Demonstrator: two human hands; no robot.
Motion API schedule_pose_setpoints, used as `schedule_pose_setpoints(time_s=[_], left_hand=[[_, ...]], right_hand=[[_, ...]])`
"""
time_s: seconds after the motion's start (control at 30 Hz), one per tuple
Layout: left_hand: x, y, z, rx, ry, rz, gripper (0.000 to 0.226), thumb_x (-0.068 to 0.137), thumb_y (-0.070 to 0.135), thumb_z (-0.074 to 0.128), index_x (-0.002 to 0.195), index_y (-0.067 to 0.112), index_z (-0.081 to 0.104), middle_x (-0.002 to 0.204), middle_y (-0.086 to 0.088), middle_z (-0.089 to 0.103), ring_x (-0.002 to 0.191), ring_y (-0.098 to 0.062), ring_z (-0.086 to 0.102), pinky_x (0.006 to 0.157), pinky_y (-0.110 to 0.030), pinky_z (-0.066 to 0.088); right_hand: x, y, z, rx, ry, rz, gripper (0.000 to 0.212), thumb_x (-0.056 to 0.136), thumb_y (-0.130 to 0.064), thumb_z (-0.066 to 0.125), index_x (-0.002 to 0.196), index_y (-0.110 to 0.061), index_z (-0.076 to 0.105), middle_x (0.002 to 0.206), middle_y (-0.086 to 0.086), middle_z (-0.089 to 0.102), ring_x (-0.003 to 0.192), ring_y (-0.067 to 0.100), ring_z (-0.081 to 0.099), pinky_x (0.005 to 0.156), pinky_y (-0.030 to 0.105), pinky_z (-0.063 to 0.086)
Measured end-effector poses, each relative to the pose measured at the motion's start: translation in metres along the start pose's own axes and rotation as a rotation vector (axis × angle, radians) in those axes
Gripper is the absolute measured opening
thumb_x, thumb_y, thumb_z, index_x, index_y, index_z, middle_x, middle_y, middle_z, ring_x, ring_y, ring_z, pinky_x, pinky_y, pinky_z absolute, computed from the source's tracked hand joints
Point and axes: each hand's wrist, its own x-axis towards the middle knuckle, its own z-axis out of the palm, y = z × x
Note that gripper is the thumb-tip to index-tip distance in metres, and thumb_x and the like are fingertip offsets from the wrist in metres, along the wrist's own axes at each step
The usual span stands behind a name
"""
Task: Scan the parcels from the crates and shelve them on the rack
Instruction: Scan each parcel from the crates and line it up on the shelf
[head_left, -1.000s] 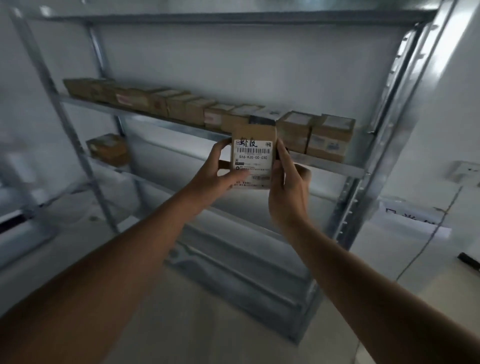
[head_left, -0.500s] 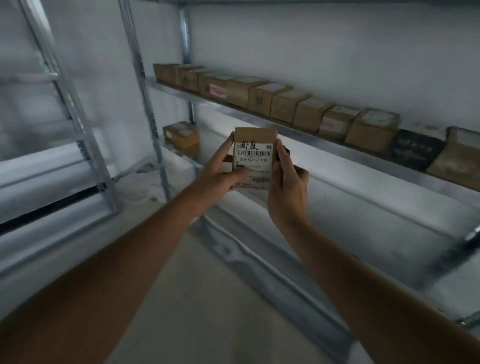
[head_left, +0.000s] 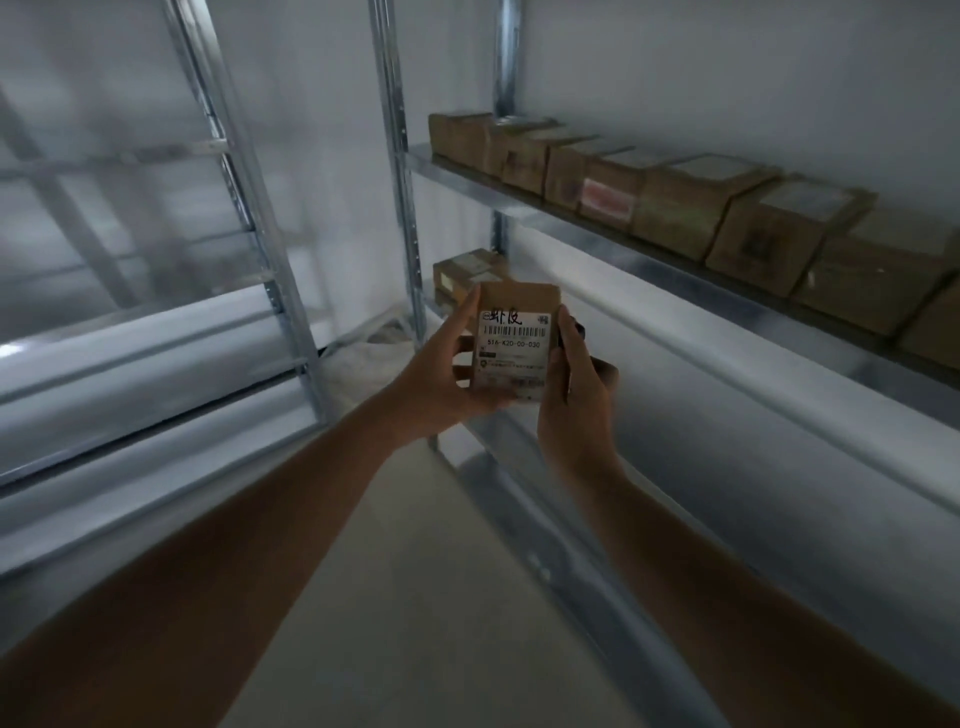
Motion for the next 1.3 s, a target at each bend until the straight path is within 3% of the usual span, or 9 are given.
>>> schedule_pose_setpoints(time_s=[0.2,0.33,0.43,0.57,0.67,0.83,1.03,1.2,1.3], left_hand=[[0.084,-0.057,-0.064,0.062,-0.027,-0.045,0.138,0.073,-0.005,0.092,0.169,0.04,0.004,0.13,0.008,0.054,0.113,-0.014,0.069,0.081,-0.03,0.063],[0.145,-0.102,-0.097,0.079,-0.045,-0.027,0.136,0.07,-0.003,0.095,0.167,0.044,0.013,0.125,0.005,0.057,0.111,-0.013,0.069,0.083,-0.034,0.065],[0.193,-0.141,-0.123,0.097,-0.085,0.008,0.132,0.066,0.003,0.098,0.162,0.047,0.019,0.123,0.009,0.063,0.112,-0.012,0.069,0.088,-0.036,0.065],[0.255,-0.188,-0.151,0.129,-0.169,0.046,0.124,0.064,0.011,0.1,0.166,0.03,0.031,0.126,0.009,0.069,0.114,-0.006,0.069,0.093,-0.032,0.063],[0.296,-0.218,-0.168,0.13,-0.27,0.054,0.119,0.064,0.015,0.1,0.163,0.031,0.036,0.128,0.009,0.07,0.116,-0.005,0.07,0.095,-0.033,0.063],[0.351,-0.246,-0.18,0.139,-0.385,0.106,0.11,0.063,0.016,0.1,0.157,0.027,0.044,0.124,0.016,0.066,0.115,0.007,0.062,0.093,-0.017,0.058],[0.416,-0.278,-0.169,0.117,-0.472,0.124,0.092,0.066,0.007,0.098,0.146,0.02,0.054,0.121,0.012,0.067,0.112,0.002,0.065,0.084,-0.012,0.056],[0.469,-0.316,-0.144,0.176,-0.527,0.079,0.085,0.065,0.012,0.099,0.138,0.02,0.059,0.117,0.011,0.07,0.109,-0.006,0.07,0.091,-0.03,0.064],[0.496,-0.327,-0.129,0.209,-0.547,0.078,0.083,0.065,0.019,0.099,0.137,0.021,0.059,0.117,0.01,0.071,0.108,-0.008,0.07,0.093,-0.034,0.064]], right_hand=[[0.08,0.016,0.079,-0.035,-0.035,0.06,0.053,0.114,-0.024,0.039,0.166,-0.033,0.031,0.129,0.018,0.051,0.096,-0.032,0.032,0.078,-0.009,0.03],[0.126,0.029,0.13,-0.086,-0.022,0.132,0.054,0.114,-0.028,0.038,0.166,-0.04,0.028,0.125,0.013,0.047,0.094,-0.008,0.039,0.074,-0.001,0.031],[0.157,0.039,0.17,-0.133,0.008,0.174,0.054,0.114,-0.03,0.037,0.166,-0.041,0.025,0.121,0.008,0.043,0.09,-0.002,0.039,0.071,0.001,0.029],[0.194,0.054,0.221,-0.157,0.098,0.285,0.052,0.115,-0.032,0.034,0.165,-0.043,0.025,0.12,0.006,0.04,0.089,-0.005,0.037,0.072,0.002,0.031],[0.217,0.066,0.253,-0.197,0.142,0.369,0.053,0.115,-0.033,0.033,0.165,-0.045,0.023,0.123,0.009,0.044,0.09,0.0,0.038,0.07,0.002,0.029],[0.252,0.087,0.286,-0.252,0.185,0.496,0.053,0.115,-0.035,0.032,0.166,-0.046,0.021,0.128,0.011,0.045,0.086,-0.007,0.034,0.064,0.005,0.028],[0.295,0.136,0.31,-0.282,0.239,0.575,0.051,0.115,-0.037,0.028,0.165,-0.049,0.022,0.123,0.01,0.046,0.088,-0.004,0.034,0.068,0.014,0.028],[0.333,0.189,0.32,-0.309,0.231,0.609,0.05,0.115,-0.038,0.029,0.164,-0.048,0.026,0.124,0.01,0.052,0.092,0.01,0.037,0.069,0.017,0.029],[0.355,0.209,0.318,-0.299,0.222,0.673,0.05,0.115,-0.036,0.029,0.163,-0.05,0.025,0.126,0.01,0.051,0.084,0.004,0.037,0.065,0.017,0.029]])
